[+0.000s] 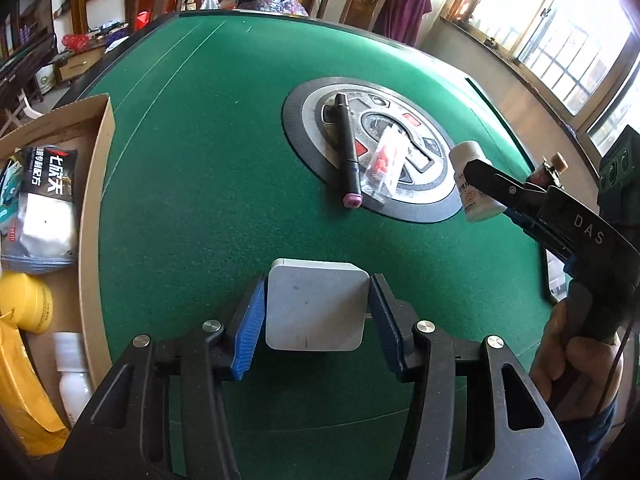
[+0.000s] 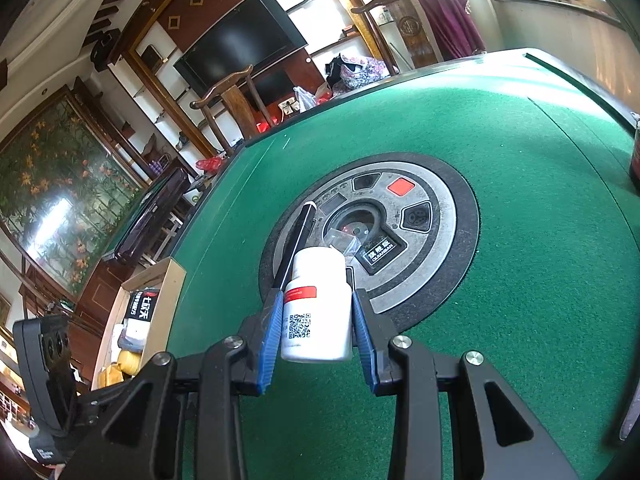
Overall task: Organize objects
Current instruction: 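Grasp the white square box with the left gripper and lift it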
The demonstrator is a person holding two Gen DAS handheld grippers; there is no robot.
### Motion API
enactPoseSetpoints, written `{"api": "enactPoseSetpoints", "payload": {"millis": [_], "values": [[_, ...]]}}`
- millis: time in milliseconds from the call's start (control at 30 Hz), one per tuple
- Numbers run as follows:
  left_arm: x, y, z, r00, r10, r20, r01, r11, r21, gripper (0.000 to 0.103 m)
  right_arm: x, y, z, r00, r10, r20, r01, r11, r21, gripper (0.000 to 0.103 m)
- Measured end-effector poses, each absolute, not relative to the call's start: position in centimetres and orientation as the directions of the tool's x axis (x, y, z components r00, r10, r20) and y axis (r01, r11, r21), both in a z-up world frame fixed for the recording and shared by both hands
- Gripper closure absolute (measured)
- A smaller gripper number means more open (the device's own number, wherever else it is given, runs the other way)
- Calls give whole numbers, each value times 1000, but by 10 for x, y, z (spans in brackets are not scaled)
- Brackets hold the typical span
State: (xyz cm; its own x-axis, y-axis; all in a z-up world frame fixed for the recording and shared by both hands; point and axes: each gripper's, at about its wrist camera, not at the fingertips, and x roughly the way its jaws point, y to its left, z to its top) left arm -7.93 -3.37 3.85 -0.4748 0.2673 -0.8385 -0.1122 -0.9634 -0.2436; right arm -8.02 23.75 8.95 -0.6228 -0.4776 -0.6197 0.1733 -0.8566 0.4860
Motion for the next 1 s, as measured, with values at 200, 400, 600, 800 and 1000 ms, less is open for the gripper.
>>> {"api": "enactPoseSetpoints", "payload": {"millis": [200, 400, 600, 800, 1000], "values": [[-80, -21, 35, -457, 232, -859, -157, -971, -179, 52, -81, 236, 87, -618, -473, -628, 172, -861, 479, 69], [-87, -25, 24, -441, 258, -859, -145, -966, -215, 50, -82, 238, 85, -618, -475, -627, 175, -860, 479, 69], [-78, -31, 32, -436, 284, -854, -136, -959, -250, 50, -81, 238, 85, -619, -476, -625, 175, -859, 480, 69], [-68, -36, 38, -424, 285, -860, -178, -957, -230, 43, -81, 239, 84, -620, -475, -624, 175, -860, 480, 69], [-69, -33, 34, -415, 263, -871, -187, -961, -201, 43, -81, 238, 85, -621, -472, -626, 171, -860, 480, 69]]}}
